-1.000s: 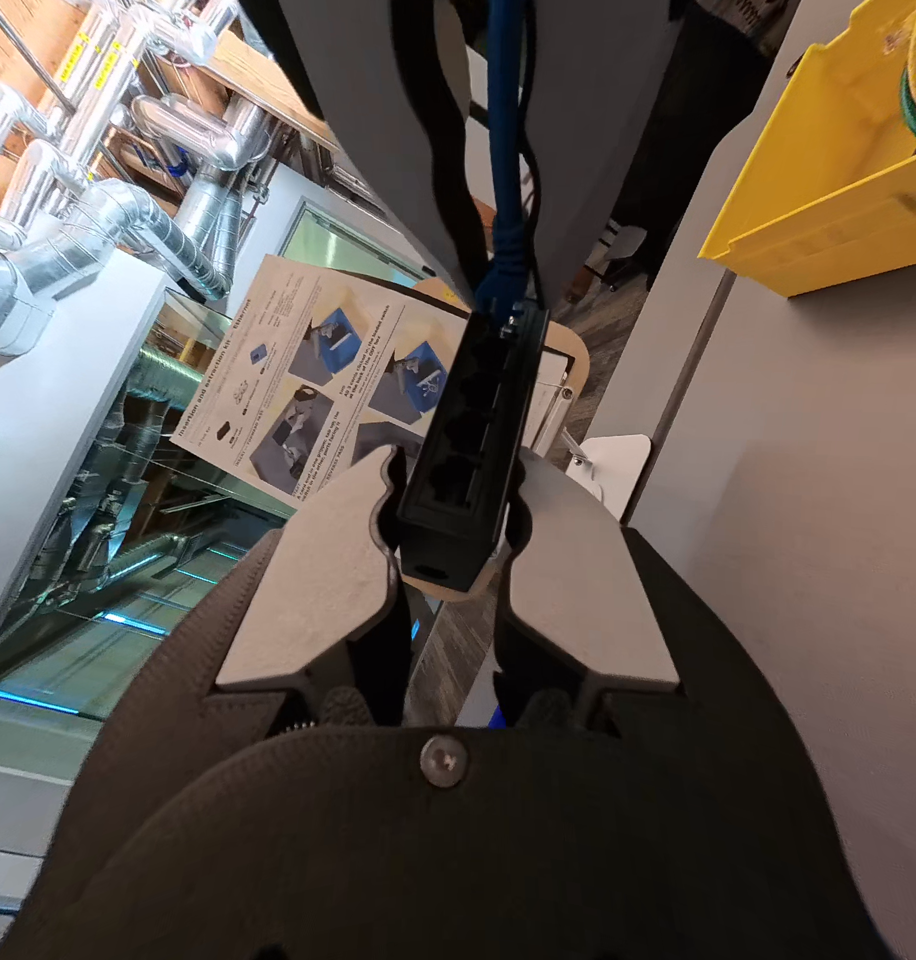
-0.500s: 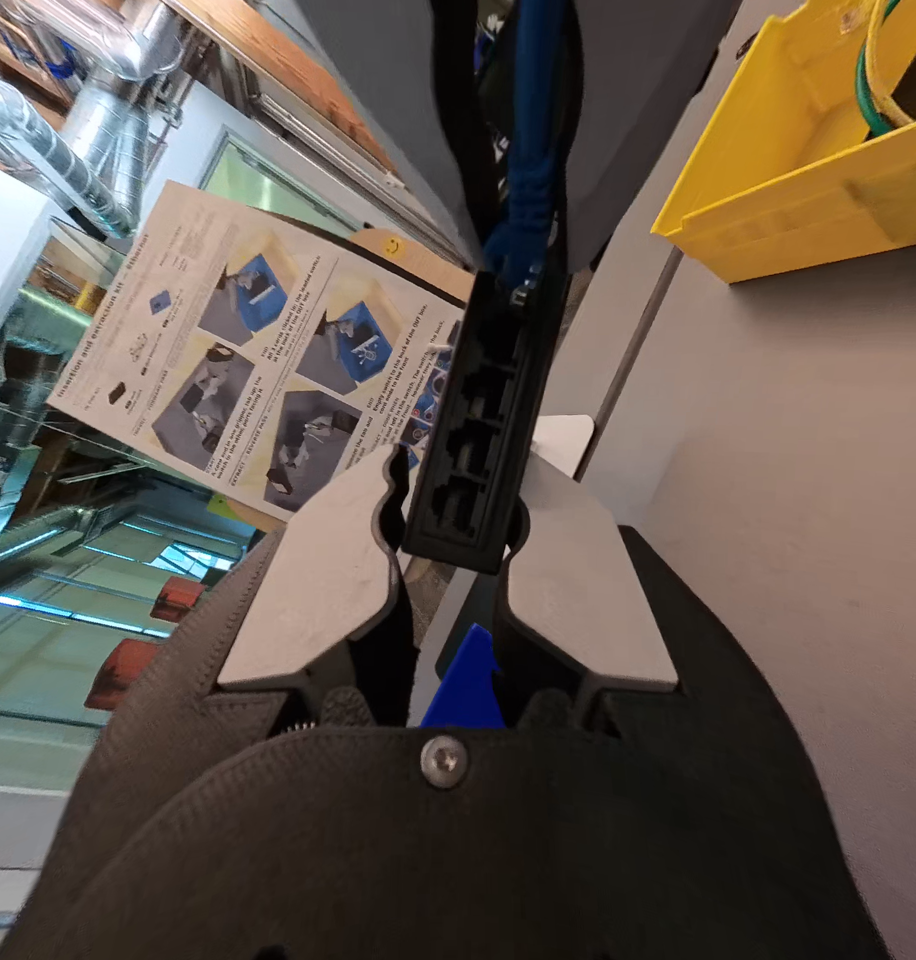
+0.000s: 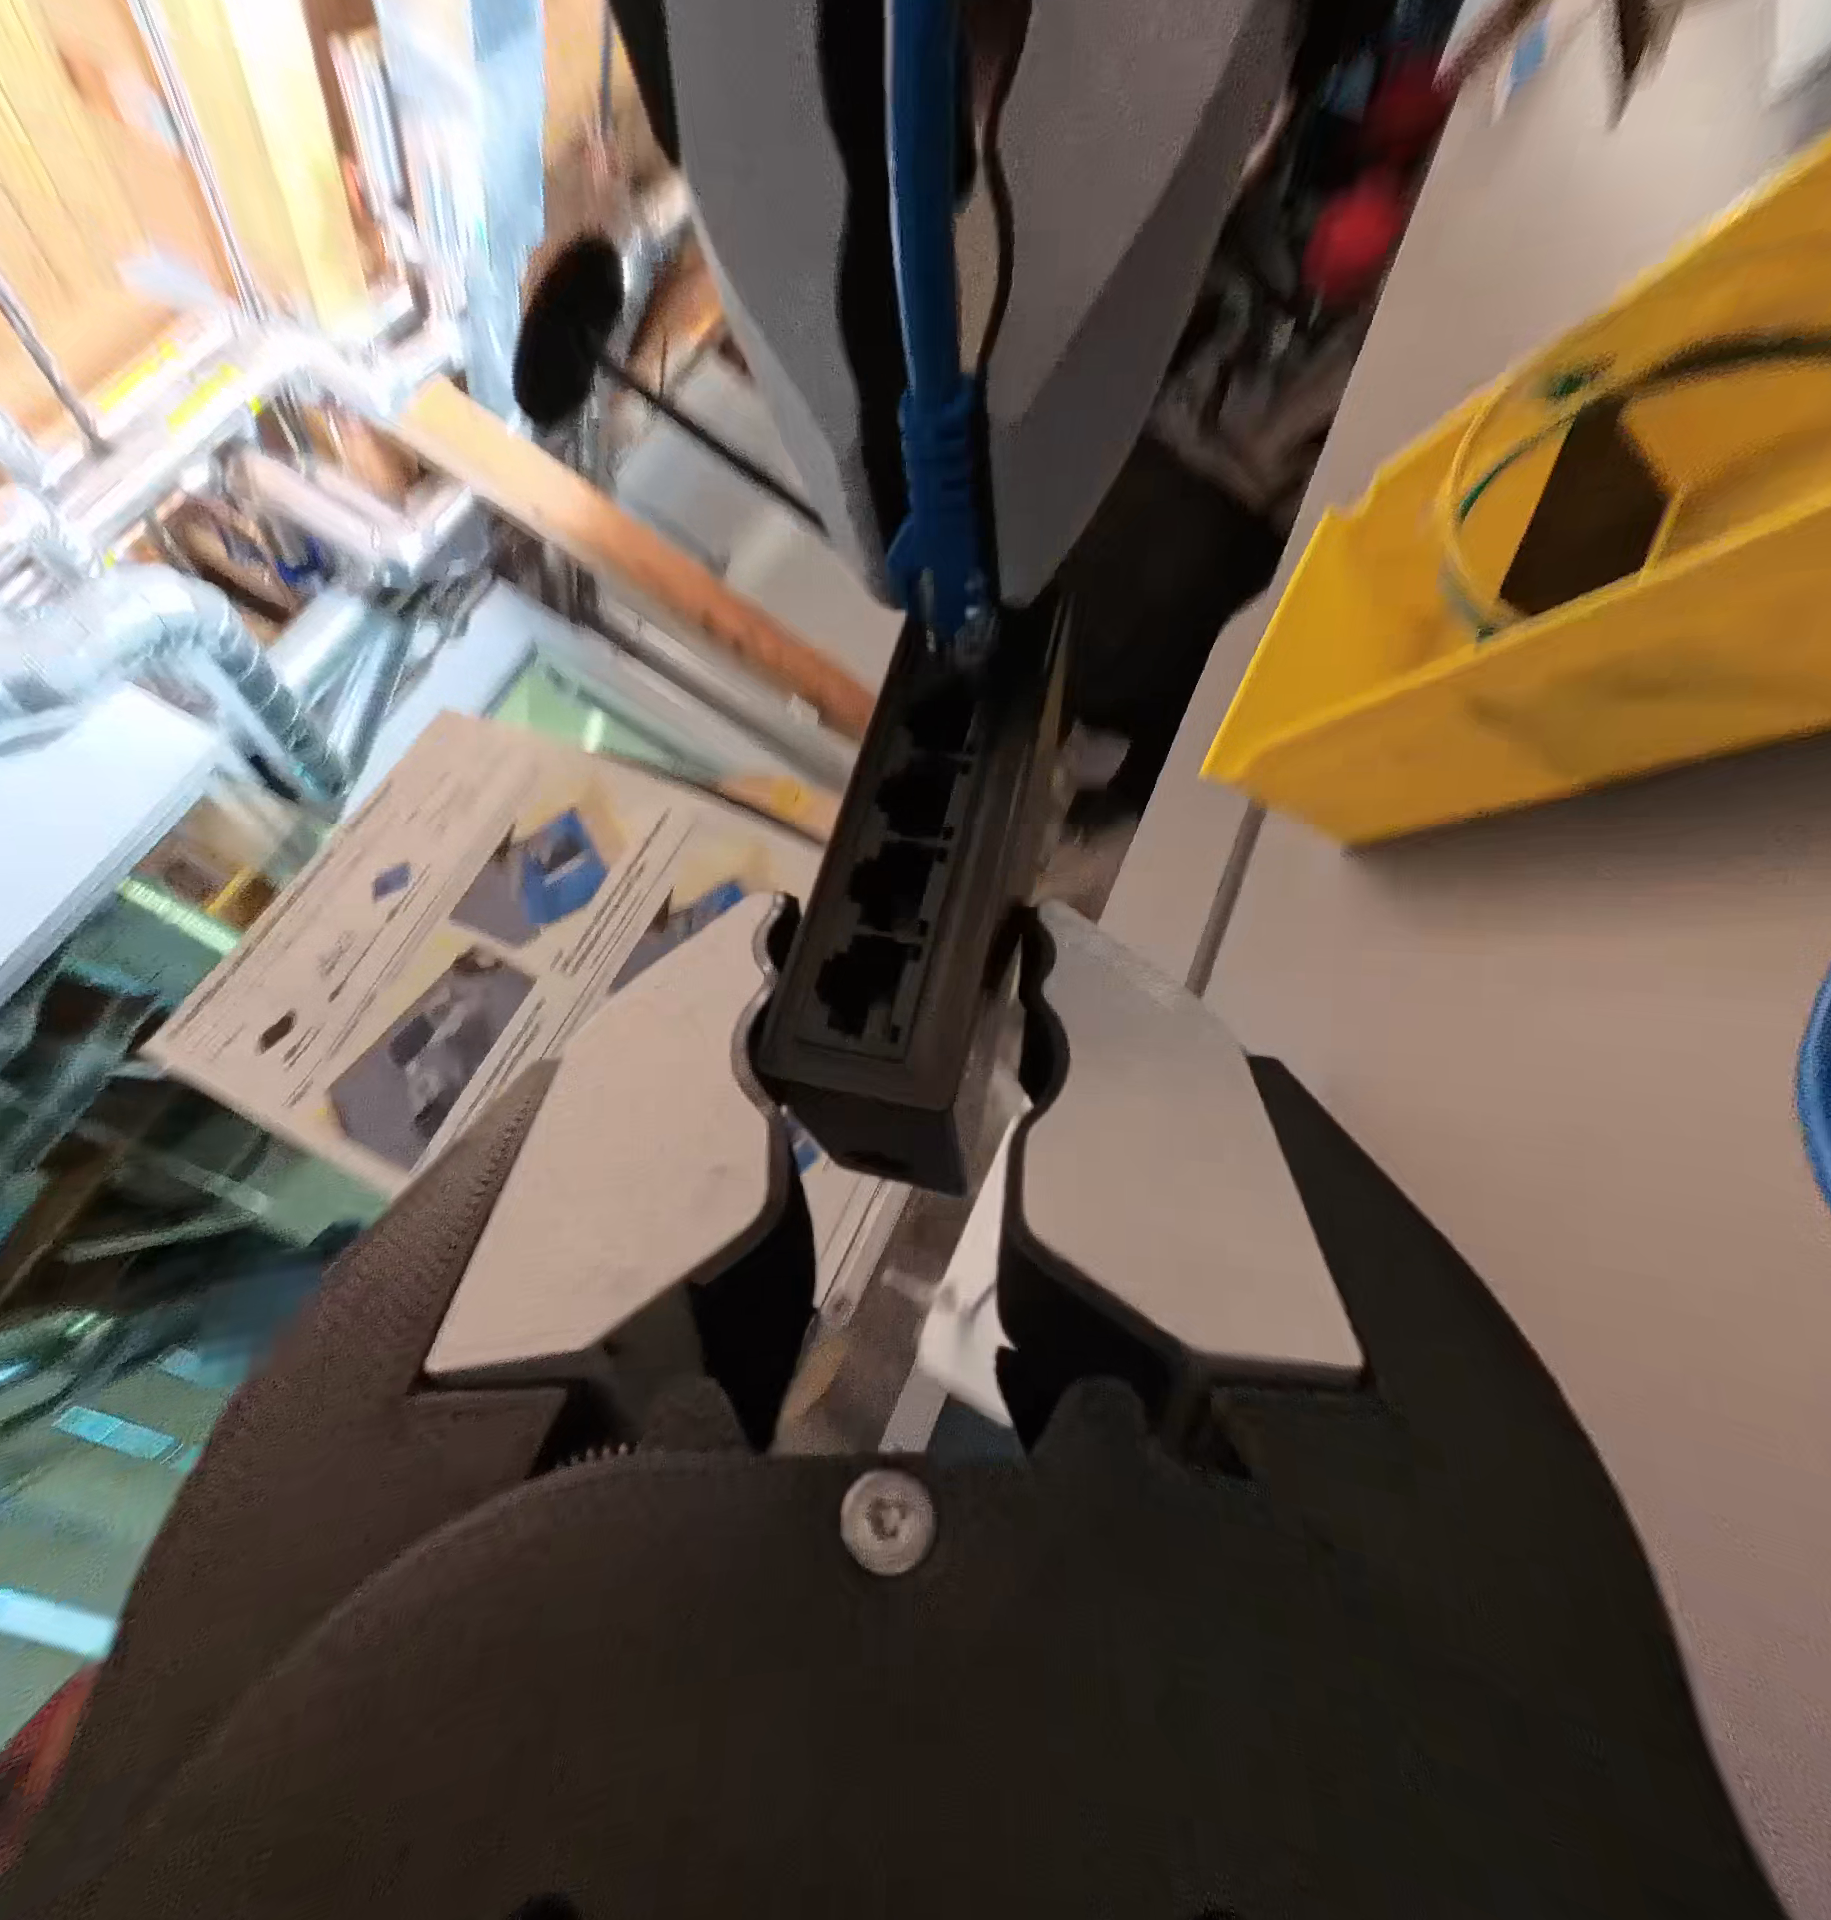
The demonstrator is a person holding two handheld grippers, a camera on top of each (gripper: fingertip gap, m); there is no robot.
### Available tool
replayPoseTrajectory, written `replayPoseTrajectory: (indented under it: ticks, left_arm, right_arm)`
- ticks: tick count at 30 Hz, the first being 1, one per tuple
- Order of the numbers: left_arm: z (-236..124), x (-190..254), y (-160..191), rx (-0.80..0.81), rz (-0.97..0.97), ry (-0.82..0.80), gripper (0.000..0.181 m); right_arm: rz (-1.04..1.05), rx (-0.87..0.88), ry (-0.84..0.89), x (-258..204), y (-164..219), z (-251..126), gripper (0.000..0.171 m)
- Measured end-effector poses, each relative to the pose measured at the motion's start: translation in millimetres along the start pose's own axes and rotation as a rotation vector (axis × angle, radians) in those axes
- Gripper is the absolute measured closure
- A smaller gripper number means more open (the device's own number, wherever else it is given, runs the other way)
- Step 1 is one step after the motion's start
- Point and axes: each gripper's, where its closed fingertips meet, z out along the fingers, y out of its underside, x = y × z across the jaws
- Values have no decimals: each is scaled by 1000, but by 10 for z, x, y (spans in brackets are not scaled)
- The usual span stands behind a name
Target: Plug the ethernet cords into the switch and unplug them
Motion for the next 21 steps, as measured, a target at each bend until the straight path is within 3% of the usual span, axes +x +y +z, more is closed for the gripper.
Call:
replayPoseTrajectory:
  ticks: [6,14,21]
  left_arm:
    - [-82,227,-354,193,-130,188,152]
    - [-77,240,-376,93,-106,203,153]
    - [-47,302,-353,-1,-93,265,151]
  right_arm:
    - [184,184,-108,-90,-138,-241,157]
    - [38,31,-1,-112,54,-228,156]
    - [-13,-54,-53,-220,143,-241,158]
